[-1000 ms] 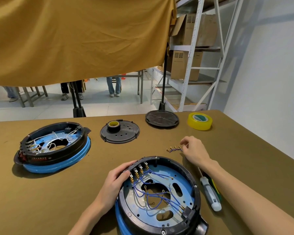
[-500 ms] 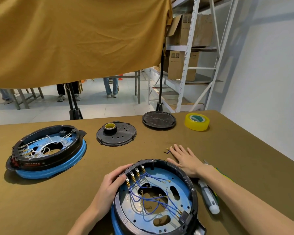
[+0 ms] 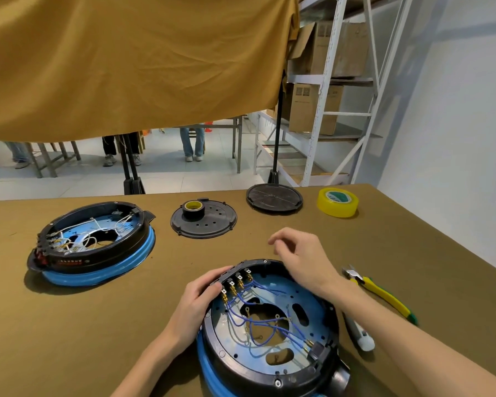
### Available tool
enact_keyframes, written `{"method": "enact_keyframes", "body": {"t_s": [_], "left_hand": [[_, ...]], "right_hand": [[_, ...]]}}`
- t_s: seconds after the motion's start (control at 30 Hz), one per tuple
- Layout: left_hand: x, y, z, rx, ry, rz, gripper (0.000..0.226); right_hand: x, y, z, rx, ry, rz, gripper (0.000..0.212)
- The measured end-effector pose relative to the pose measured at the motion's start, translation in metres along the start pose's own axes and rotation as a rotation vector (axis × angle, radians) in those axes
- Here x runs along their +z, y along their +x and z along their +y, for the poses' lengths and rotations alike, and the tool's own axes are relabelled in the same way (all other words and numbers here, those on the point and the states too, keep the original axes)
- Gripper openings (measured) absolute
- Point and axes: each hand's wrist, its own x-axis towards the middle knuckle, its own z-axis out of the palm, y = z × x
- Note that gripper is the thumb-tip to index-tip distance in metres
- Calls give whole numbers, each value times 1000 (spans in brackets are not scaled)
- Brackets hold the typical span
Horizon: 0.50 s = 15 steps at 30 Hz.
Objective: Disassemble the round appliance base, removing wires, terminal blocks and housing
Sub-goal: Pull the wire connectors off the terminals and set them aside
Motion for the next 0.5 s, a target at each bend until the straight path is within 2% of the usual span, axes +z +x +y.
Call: {"method": "enact_keyframes", "body": {"t_s": [0.07,0.13,0.27,0.37,0.5], "left_hand": [[0,-1,1,0,-9,-3,45],[0,-1,1,-12,-26,-2,45],[-1,-2,2,-35,-34,-1,41],[0,-1,1,-33,-19,-1,43],[1,-2,0,-10,5,-12,46]], "right_hand": [[15,-10,-24,-122,-91,-79,18],[29,-17,-35,-157,-218,-126,18],[42,-25,-30,71,-437,-153,26],[44,-26,-26,152,-386,-172,27],[46,-23,-24,133,-210,-248,19]]}}
